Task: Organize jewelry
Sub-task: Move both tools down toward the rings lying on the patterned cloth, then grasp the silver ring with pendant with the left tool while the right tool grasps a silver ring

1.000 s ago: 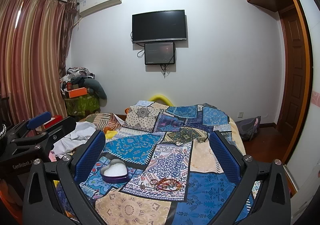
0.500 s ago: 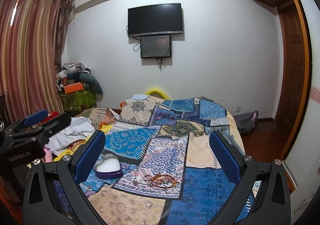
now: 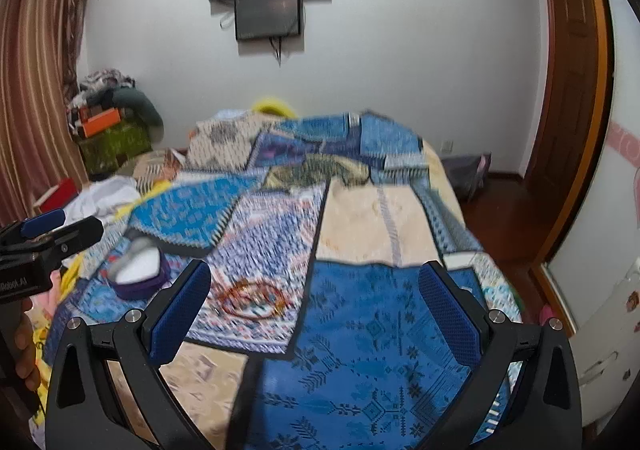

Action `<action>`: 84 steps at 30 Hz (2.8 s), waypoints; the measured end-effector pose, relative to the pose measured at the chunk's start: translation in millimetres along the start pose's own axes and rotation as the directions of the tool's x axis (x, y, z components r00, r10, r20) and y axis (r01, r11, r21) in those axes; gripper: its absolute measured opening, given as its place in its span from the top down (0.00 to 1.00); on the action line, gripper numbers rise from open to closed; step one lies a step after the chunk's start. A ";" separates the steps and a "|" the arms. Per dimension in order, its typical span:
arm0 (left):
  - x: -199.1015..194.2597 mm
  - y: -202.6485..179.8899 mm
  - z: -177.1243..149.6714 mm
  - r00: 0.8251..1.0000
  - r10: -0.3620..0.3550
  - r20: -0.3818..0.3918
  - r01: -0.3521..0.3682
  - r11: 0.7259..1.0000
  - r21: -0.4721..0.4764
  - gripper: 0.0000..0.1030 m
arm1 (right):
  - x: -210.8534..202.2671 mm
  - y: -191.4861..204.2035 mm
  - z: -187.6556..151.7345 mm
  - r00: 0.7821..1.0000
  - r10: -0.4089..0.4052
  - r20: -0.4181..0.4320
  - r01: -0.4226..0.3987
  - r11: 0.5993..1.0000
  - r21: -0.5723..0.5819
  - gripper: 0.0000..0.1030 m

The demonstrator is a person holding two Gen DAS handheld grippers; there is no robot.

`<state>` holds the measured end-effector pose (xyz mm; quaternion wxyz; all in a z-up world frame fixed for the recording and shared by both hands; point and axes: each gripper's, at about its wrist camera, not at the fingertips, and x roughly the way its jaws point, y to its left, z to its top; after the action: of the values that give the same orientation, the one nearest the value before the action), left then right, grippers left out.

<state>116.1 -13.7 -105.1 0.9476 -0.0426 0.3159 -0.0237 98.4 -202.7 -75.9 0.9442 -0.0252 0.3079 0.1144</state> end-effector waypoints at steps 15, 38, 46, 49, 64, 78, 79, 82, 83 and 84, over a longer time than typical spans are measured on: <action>67.2 -13.7 -32.2 0.967 -0.111 -0.228 0.117 0.993 0.011 0.24 | 54.8 -6.6 -17.7 0.979 0.128 -0.157 -0.126 0.992 0.019 0.18; 74.0 -5.1 -34.3 0.960 -0.181 -0.215 0.188 0.982 0.009 0.86 | 81.2 49.0 4.0 0.921 0.322 -0.218 -0.340 0.939 -0.047 0.63; 62.9 19.4 -28.8 0.971 -0.167 -0.170 0.166 0.986 -0.023 0.88 | 101.0 73.6 0.3 0.902 0.333 -0.276 -0.368 0.926 -0.087 0.70; 65.3 21.6 -31.9 0.968 -0.176 -0.182 0.175 0.984 -0.023 0.88 | 106.7 75.8 -2.0 0.900 0.320 -0.296 -0.360 0.928 -0.092 0.71; 84.3 28.2 -40.7 0.948 -0.213 -0.238 0.198 0.977 -0.084 0.88 | 111.3 82.5 -9.3 0.912 0.248 -0.327 -0.319 0.930 -0.184 0.73; 89.4 22.0 -37.3 0.957 -0.192 -0.219 0.182 0.981 -0.063 0.87 | 109.2 77.7 -8.6 0.917 0.251 -0.310 -0.312 0.936 -0.164 0.83; 88.2 21.2 -36.5 0.958 -0.190 -0.215 0.181 0.982 -0.060 0.88 | 108.6 76.8 -8.3 0.917 0.253 -0.308 -0.312 0.937 -0.160 0.83; 83.0 19.6 -33.7 0.961 -0.191 -0.202 0.183 0.982 -0.054 0.88 | 106.0 75.1 -7.0 0.920 0.252 -0.301 -0.307 0.940 -0.150 0.83; 81.2 19.2 -32.8 0.962 -0.190 -0.198 0.183 0.982 -0.051 0.88 | 104.3 74.9 -6.3 0.921 0.252 -0.297 -0.305 0.941 -0.148 0.83; 77.9 18.8 -31.0 0.964 -0.188 -0.190 0.182 0.982 -0.047 0.88 | 102.3 74.4 -5.2 0.923 0.252 -0.291 -0.303 0.942 -0.147 0.83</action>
<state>160.1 -2.6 -178.1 0.9053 -0.0833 0.4014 -0.1113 158.5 -110.4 -138.4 0.8611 -0.0859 0.4211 0.2717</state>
